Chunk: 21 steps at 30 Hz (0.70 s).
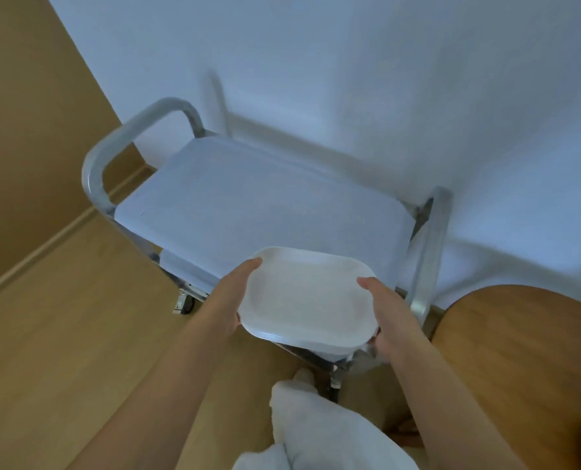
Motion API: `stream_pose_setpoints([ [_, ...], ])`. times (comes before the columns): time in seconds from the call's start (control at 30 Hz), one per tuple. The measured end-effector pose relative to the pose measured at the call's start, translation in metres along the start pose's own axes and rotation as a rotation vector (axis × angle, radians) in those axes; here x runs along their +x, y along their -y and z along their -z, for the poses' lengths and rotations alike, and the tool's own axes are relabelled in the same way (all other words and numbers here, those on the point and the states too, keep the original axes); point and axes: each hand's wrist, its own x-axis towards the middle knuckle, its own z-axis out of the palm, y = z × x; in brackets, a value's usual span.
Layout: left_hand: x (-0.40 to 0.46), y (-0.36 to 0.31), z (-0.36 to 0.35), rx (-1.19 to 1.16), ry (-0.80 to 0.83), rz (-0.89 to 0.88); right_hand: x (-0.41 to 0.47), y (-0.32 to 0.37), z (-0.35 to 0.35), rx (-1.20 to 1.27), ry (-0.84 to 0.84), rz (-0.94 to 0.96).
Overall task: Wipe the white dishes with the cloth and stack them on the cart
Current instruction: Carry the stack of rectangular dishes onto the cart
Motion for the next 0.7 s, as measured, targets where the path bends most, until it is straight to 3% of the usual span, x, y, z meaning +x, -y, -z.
stream_pose_setpoints([
  [0.37, 0.097, -0.089, -0.059, 0.082, 0.128, 0.019, 0.088, 0.083, -0.031, 0.077, -0.104, -0.047],
  [0.7, 0.174, -0.115, -0.101, 0.205, 0.146, 0.09, 0.147, 0.1, -0.044, 0.148, -0.24, -0.088],
])
